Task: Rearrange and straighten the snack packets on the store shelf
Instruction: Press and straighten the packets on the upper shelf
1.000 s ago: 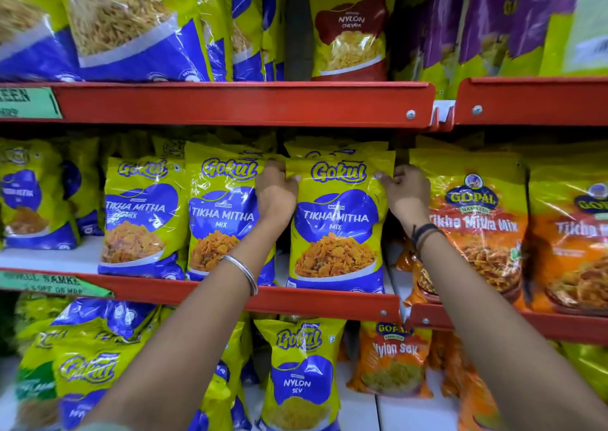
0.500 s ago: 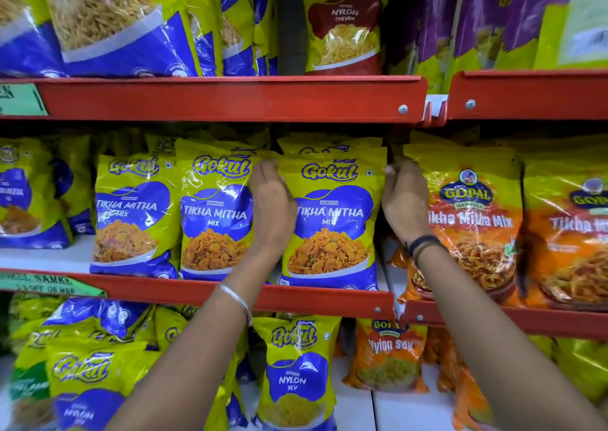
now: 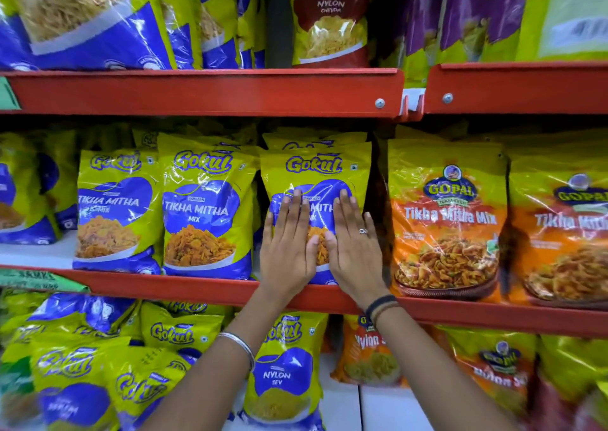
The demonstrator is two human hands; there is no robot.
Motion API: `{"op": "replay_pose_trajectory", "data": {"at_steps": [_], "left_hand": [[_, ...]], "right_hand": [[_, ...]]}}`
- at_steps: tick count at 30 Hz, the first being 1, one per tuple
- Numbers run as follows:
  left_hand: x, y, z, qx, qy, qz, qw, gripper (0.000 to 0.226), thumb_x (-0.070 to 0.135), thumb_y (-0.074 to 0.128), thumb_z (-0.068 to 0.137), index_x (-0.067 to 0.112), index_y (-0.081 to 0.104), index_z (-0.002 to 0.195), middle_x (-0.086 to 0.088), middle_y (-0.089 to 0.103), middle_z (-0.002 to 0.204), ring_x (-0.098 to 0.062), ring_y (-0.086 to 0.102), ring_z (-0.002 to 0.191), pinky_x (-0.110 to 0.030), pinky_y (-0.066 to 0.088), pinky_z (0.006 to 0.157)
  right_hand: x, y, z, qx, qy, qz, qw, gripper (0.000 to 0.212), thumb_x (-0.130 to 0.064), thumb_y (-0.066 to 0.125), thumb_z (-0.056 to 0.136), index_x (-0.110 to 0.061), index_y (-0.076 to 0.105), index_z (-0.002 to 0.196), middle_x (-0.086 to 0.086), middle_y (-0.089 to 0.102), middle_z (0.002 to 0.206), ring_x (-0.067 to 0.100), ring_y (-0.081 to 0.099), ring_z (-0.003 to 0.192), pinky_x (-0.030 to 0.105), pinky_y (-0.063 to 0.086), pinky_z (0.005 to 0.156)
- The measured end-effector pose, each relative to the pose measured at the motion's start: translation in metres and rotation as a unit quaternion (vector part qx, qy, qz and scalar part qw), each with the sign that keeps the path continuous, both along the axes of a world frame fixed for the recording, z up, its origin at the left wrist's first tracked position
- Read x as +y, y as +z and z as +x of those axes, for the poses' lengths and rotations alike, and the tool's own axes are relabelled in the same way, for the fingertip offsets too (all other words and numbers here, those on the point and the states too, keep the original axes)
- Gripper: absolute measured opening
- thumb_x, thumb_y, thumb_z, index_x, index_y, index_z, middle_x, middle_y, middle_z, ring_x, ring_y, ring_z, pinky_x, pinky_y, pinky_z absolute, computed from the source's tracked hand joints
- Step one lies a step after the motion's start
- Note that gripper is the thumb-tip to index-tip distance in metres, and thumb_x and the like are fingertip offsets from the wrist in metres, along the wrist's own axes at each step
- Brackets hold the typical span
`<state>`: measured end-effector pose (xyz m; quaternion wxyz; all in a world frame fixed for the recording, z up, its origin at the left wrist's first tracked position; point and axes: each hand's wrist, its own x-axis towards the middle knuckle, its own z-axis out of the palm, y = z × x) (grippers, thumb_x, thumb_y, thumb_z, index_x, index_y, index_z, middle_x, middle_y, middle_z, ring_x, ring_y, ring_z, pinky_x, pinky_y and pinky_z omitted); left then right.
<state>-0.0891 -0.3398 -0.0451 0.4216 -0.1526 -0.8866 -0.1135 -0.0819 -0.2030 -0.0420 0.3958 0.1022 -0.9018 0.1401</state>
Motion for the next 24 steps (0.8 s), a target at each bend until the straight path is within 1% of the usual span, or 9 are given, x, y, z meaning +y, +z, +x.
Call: {"op": "replay_pose_trajectory", "data": {"at_steps": [2, 4, 7, 10, 14, 17, 20, 22, 24], "left_hand": [[0.002, 0.0, 0.003, 0.0, 0.013, 0.004, 1.0, 0.063, 0.037, 0.025, 0.092, 0.012, 0.019, 0.15, -0.007, 0.016, 0.16, -0.017, 0.006, 0.148, -0.043, 0.009, 0.119], [0.01, 0.001, 0.011, -0.009, 0.01, 0.04, 0.999, 0.065, 0.036, 0.027, 0.091, 0.012, 0.016, 0.15, -0.007, 0.013, 0.16, -0.016, 0.002, 0.149, -0.045, 0.007, 0.12], [0.044, 0.006, 0.031, -0.01, -0.076, 0.074, 0.994, 0.066, 0.039, 0.029, 0.091, 0.013, 0.015, 0.15, -0.005, 0.008, 0.16, -0.011, -0.007, 0.148, -0.037, -0.004, 0.121], [0.094, 0.018, 0.047, 0.008, -0.165, 0.074, 0.984, 0.063, 0.037, 0.029, 0.093, 0.011, 0.018, 0.149, -0.003, 0.007, 0.159, -0.009, -0.009, 0.148, -0.033, -0.005, 0.12], [0.158, 0.031, 0.048, -0.021, -0.21, 0.086, 0.974, 0.06, 0.034, 0.028, 0.094, 0.016, 0.016, 0.15, 0.002, 0.003, 0.159, -0.008, -0.009, 0.148, -0.032, -0.005, 0.12], [0.192, 0.025, 0.041, -0.05, -0.2, 0.064, 0.976, 0.058, 0.034, 0.026, 0.095, 0.019, 0.016, 0.15, 0.003, 0.006, 0.161, -0.013, -0.003, 0.149, -0.036, -0.002, 0.121], [0.204, 0.014, 0.032, -0.046, -0.151, 0.026, 0.987, 0.057, 0.034, 0.028, 0.095, 0.021, 0.021, 0.15, 0.004, 0.014, 0.16, -0.015, 0.004, 0.149, -0.044, 0.006, 0.12], [0.205, 0.012, 0.028, -0.038, -0.14, 0.026, 0.989, 0.057, 0.034, 0.03, 0.094, 0.021, 0.023, 0.149, 0.005, 0.016, 0.159, -0.015, 0.007, 0.149, -0.045, 0.007, 0.119], [0.205, 0.012, 0.025, -0.032, -0.133, 0.024, 0.99, 0.057, 0.034, 0.03, 0.093, 0.022, 0.024, 0.148, 0.005, 0.018, 0.159, -0.015, 0.01, 0.148, -0.045, 0.008, 0.119]], "right_hand": [[0.001, 0.002, 0.002, -0.011, 0.009, 0.005, 1.0, 0.06, -0.037, 0.024, 0.097, -0.012, 0.019, 0.151, 0.001, 0.008, 0.16, 0.011, 0.007, 0.148, 0.031, 0.002, 0.119], [0.009, 0.006, 0.009, -0.015, 0.041, 0.001, 0.999, 0.059, -0.037, 0.025, 0.098, -0.013, 0.019, 0.151, 0.0, 0.009, 0.161, 0.01, 0.005, 0.147, 0.034, 0.005, 0.119], [0.043, 0.012, 0.032, 0.023, 0.072, -0.041, 0.996, 0.057, -0.032, 0.029, 0.098, -0.012, 0.022, 0.151, 0.002, 0.013, 0.161, 0.008, 0.003, 0.148, 0.035, 0.005, 0.121], [0.091, 0.017, 0.052, 0.08, 0.036, -0.063, 0.994, 0.055, -0.028, 0.03, 0.098, -0.01, 0.026, 0.149, 0.007, 0.021, 0.159, 0.017, 0.01, 0.15, 0.036, 0.006, 0.122], [0.156, 0.016, 0.056, 0.053, -0.028, -0.061, 0.996, 0.055, -0.03, 0.025, 0.099, -0.011, 0.021, 0.151, 0.006, 0.017, 0.161, 0.015, 0.004, 0.15, 0.039, 0.005, 0.123], [0.188, 0.008, 0.051, 0.023, -0.059, -0.046, 0.997, 0.058, -0.033, 0.021, 0.099, -0.011, 0.017, 0.152, 0.003, 0.012, 0.162, 0.011, 0.001, 0.15, 0.038, 0.005, 0.122], [0.2, 0.0, 0.045, 0.011, -0.053, -0.057, 0.997, 0.059, -0.036, 0.021, 0.098, -0.013, 0.018, 0.152, -0.001, 0.01, 0.162, 0.003, -0.006, 0.147, 0.033, 0.004, 0.121], [0.201, -0.003, 0.041, 0.012, -0.051, -0.063, 0.997, 0.059, -0.036, 0.02, 0.098, -0.014, 0.017, 0.152, -0.001, 0.01, 0.162, 0.004, -0.005, 0.148, 0.031, 0.002, 0.12], [0.2, -0.002, 0.039, 0.014, -0.053, -0.062, 0.997, 0.059, -0.037, 0.02, 0.098, -0.014, 0.016, 0.152, 0.0, 0.01, 0.162, 0.008, 0.001, 0.149, 0.033, 0.005, 0.121]]}}
